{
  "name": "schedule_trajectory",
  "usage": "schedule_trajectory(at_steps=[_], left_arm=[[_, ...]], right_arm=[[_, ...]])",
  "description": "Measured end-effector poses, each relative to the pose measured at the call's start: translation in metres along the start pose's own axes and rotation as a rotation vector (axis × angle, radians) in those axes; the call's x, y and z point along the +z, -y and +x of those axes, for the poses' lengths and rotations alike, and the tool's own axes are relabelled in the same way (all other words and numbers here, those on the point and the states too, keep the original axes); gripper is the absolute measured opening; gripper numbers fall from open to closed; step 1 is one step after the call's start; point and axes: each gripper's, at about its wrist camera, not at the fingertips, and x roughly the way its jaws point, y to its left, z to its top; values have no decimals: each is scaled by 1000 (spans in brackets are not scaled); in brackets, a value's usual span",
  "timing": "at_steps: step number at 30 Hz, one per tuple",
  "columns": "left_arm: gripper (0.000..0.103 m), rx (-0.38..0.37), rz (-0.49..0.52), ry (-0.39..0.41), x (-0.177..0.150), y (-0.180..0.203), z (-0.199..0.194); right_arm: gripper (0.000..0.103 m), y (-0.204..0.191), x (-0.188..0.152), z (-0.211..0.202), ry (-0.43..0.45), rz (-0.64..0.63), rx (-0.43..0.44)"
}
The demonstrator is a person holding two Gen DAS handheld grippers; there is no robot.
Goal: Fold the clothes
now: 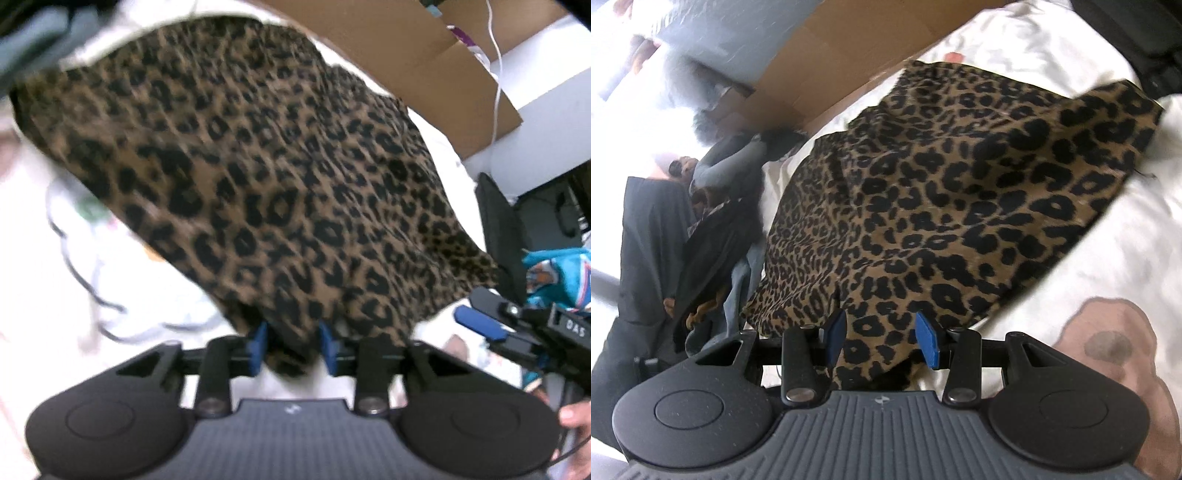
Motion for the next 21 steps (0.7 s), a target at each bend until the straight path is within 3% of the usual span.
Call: schedule_trajectory(at_steps=[7,15,16,17,21], left_arm=[[44,152,11,160,52,-47,-43],[57,289,35,270,91,-95,-82],[58,306,36,283,96,-99,-84],[60,319,35,294,100,-103,-85],[61,340,8,318,115,-119,-79]], right_arm=[[45,-20,7,7,-25,-82,1],[45,-30,8,10,-23,-116,-11],[46,-32,8,10,-21,-124,-13],[54,-34,8,10,-18,-133,-16],[62,-51,8,10,28,-210,-57]])
